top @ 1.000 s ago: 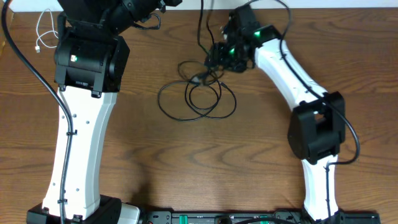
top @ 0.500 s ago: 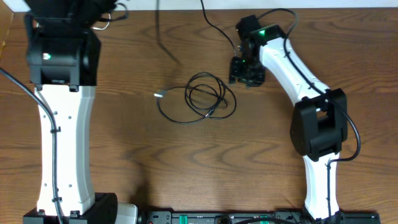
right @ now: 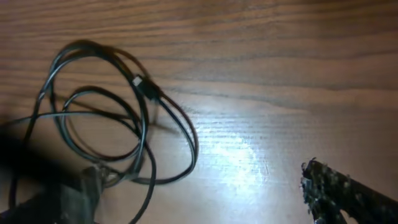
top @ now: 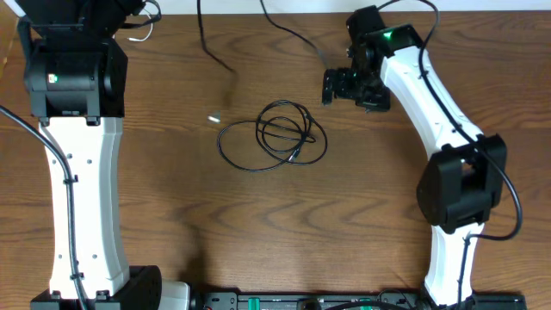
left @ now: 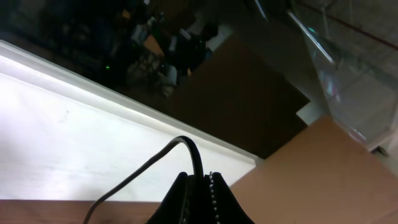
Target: Untangle cables
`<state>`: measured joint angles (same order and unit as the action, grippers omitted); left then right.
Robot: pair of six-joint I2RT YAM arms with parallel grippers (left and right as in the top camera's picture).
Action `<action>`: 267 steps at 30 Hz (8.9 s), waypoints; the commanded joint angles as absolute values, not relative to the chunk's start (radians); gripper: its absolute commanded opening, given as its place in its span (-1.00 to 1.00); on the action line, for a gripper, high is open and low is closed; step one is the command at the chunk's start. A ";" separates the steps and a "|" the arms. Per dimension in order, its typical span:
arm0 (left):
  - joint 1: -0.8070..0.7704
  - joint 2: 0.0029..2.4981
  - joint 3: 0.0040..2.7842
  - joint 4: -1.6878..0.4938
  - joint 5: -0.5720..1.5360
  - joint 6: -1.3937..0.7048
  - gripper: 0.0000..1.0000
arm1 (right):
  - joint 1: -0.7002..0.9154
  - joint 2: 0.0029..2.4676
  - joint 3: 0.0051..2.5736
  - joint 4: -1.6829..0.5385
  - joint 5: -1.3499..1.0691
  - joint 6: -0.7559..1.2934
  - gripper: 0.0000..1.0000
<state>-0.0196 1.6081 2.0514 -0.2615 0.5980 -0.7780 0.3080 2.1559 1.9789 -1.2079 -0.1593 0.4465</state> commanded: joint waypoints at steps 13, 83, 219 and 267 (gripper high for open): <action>-0.015 1.588 2.061 -0.307 0.335 -0.684 -0.85 | 0.305 2.119 1.977 -1.197 -0.599 0.210 0.98; 0.820 2.210 2.060 -0.589 0.015 -0.496 0.64 | 0.363 2.106 1.977 -1.249 -0.552 0.213 0.98; 0.512 1.711 1.048 0.013 0.271 -0.887 -0.81 | 0.385 2.106 1.977 -1.182 -0.522 0.171 0.98; 0.457 1.871 1.047 -0.027 0.124 -0.071 0.57 | 0.472 2.106 1.977 -1.201 -0.522 0.179 0.99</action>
